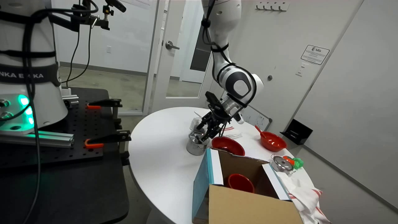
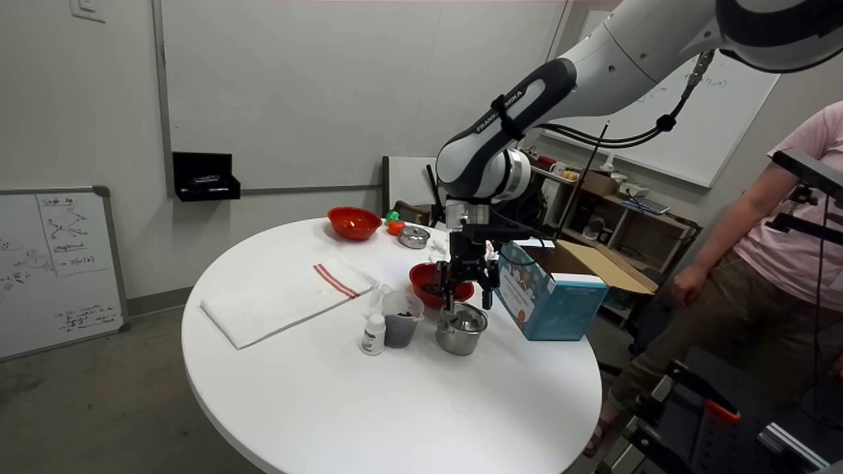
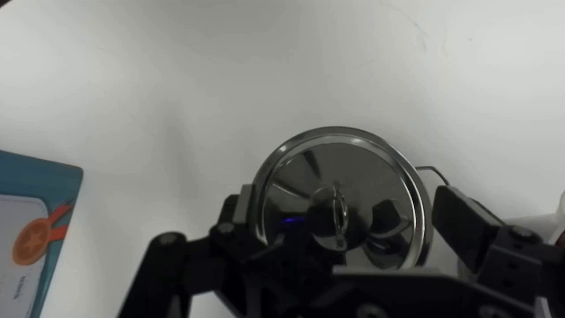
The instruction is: Uncover the pot and put the lid on the table
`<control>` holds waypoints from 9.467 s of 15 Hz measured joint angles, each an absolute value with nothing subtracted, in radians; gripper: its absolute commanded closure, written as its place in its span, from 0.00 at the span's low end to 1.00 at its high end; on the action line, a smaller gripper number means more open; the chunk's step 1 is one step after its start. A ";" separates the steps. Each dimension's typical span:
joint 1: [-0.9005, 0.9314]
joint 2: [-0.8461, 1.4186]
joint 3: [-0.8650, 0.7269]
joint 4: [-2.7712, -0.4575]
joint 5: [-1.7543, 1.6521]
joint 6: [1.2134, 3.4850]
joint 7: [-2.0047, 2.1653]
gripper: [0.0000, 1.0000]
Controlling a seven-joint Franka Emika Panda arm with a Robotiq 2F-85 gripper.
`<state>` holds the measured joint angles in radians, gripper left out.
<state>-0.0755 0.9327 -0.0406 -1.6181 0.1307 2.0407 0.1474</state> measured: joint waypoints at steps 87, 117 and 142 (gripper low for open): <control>0.060 1.154 0.038 -1.299 0.134 1.673 0.153 1.00; 0.117 1.338 0.004 -0.958 -0.101 1.522 0.023 1.00; 0.120 1.463 0.009 -0.781 -0.100 1.507 -0.020 0.00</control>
<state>0.1203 1.4632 0.0088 -0.7813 -0.0997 1.5066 -0.0200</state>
